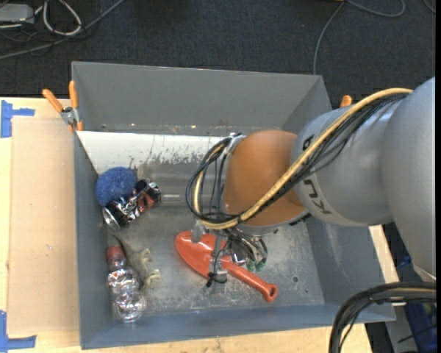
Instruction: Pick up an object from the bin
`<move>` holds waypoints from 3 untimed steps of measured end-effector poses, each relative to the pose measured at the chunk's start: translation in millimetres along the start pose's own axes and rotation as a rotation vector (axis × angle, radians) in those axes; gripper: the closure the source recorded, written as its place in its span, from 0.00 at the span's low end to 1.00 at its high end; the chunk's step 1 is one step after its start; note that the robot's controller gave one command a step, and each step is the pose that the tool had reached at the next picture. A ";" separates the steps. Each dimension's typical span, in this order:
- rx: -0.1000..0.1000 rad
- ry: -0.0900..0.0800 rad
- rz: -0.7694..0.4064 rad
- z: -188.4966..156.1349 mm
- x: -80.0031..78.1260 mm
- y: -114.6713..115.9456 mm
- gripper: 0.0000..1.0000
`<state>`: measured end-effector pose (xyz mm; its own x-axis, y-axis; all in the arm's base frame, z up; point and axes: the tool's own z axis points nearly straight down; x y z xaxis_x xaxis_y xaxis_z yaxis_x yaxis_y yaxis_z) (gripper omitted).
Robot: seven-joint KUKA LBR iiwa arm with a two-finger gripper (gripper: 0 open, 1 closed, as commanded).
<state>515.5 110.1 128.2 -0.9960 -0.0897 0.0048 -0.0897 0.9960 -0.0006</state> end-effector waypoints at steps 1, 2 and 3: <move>0.000 0.002 0.020 19.4 -0.1 8.9 0.00; -0.001 0.002 0.157 30.3 13.5 -13.7 0.00; -0.001 0.003 -0.049 42.1 10.6 -29.1 0.00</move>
Offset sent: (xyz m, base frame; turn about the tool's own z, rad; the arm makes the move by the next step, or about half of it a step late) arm -0.0225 -0.0417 -0.0411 -0.0539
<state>507.4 80.1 86.1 -0.9904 -0.1380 0.0082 -0.1380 0.9904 0.0010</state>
